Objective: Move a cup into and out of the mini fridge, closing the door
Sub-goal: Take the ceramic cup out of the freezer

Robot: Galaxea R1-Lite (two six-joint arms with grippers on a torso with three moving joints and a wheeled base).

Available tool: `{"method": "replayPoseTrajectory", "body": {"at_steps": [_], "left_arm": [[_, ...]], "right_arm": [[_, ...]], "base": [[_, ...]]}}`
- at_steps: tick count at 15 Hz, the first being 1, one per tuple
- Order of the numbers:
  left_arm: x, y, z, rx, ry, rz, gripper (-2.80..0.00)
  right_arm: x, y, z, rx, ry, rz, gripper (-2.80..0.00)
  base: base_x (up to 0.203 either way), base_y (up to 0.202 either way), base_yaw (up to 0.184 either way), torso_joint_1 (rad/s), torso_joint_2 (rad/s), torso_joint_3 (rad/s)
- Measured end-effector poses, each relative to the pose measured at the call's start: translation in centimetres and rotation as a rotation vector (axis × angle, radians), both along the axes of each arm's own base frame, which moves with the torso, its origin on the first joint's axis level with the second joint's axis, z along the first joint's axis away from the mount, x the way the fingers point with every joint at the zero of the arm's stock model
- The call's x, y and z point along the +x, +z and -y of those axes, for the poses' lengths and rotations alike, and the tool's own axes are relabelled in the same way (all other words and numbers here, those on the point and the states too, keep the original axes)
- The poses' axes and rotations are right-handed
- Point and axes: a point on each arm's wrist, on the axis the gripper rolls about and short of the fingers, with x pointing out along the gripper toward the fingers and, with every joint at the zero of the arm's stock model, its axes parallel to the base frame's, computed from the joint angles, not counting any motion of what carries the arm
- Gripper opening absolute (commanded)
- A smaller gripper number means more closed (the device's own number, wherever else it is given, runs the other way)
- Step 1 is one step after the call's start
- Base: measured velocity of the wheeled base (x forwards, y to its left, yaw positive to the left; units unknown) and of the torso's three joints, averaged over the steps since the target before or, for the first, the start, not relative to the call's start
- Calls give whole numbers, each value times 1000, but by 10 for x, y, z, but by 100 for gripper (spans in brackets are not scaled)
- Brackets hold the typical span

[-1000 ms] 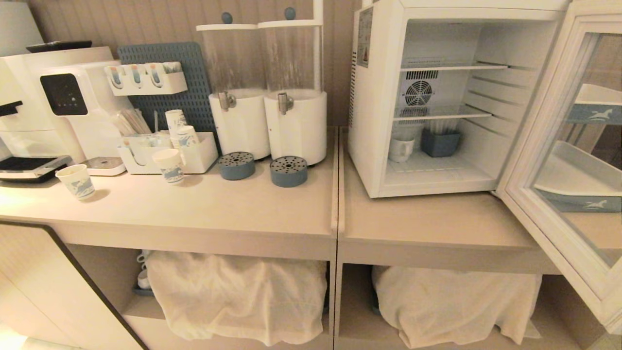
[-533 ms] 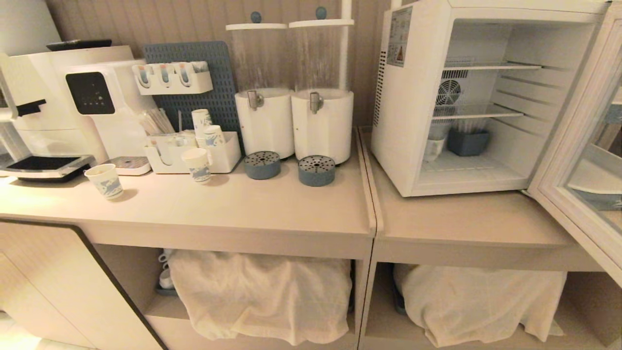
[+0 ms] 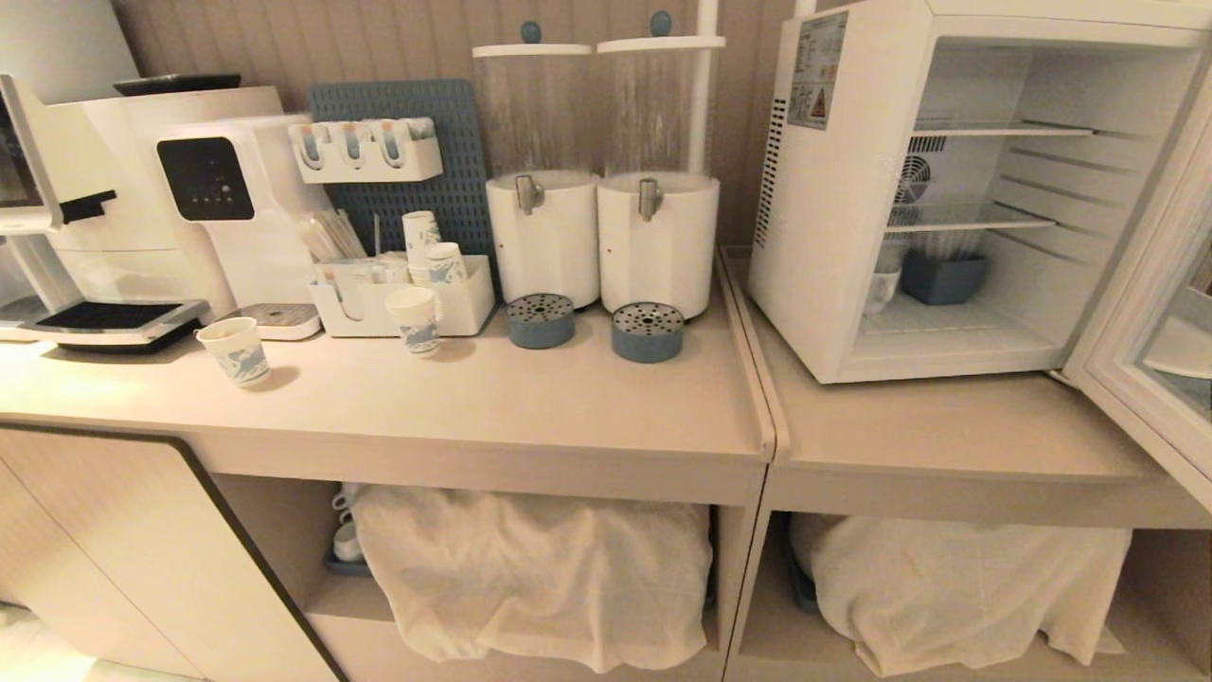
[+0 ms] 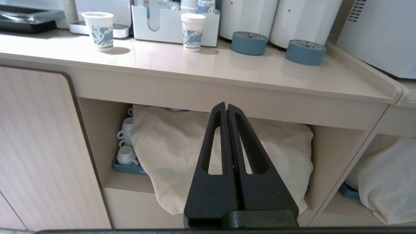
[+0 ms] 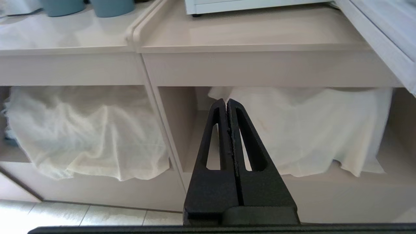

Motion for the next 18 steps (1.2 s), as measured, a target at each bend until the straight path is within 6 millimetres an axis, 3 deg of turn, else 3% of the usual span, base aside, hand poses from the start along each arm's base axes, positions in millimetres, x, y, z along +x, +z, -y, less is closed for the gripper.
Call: {"method": "replayPoseTrajectory", "body": {"at_steps": [18], "left_arm": [[0, 0, 0, 2, 2, 0, -280]], "right_arm": [[0, 0, 0, 0, 2, 0, -280]], "base": [[0, 0, 0, 0, 0, 0]]}}
